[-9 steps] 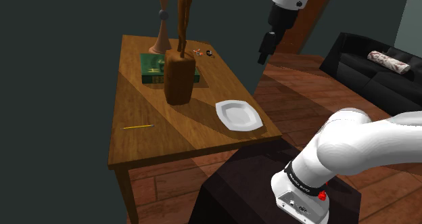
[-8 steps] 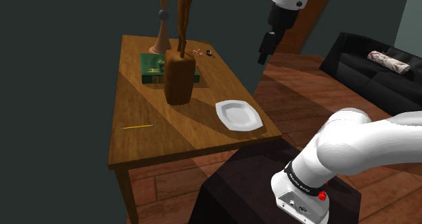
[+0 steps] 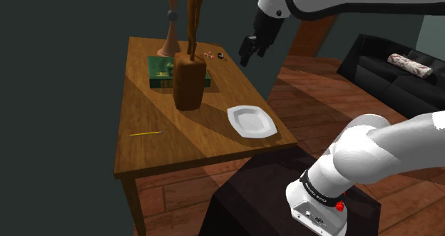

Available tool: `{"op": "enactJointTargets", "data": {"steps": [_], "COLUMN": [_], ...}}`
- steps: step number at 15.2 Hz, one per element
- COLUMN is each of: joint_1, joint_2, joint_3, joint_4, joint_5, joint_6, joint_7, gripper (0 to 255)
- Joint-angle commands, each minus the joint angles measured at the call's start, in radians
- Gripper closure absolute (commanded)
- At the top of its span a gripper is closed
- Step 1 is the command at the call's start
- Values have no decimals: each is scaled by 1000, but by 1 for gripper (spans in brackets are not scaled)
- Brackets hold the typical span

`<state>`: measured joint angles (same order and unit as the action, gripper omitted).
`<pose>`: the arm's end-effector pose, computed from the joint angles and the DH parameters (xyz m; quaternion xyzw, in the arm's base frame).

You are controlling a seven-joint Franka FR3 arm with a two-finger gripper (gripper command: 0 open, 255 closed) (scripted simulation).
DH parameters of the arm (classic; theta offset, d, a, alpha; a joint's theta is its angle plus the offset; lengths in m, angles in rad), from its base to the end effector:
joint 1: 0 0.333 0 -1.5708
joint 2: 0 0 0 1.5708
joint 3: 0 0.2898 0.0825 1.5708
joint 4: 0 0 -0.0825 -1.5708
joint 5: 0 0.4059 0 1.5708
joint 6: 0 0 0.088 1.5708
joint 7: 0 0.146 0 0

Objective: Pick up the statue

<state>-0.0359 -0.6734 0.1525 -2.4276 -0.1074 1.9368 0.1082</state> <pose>0.4102 0.0380 0.4891 0.9912 0.0067 0.0965 0.0899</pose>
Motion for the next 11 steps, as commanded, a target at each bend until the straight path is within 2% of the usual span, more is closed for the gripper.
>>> {"op": "enactJointTargets", "data": {"steps": [1,6,11], "joint_1": [-20,-94,-205], "joint_2": [43,171,318], "joint_3": [43,168,310], "joint_4": [14,75,189], "joint_5": [-16,-104,-271], "joint_6": [81,247,348], "joint_7": [84,319,592], "gripper": [0,0,0]}}
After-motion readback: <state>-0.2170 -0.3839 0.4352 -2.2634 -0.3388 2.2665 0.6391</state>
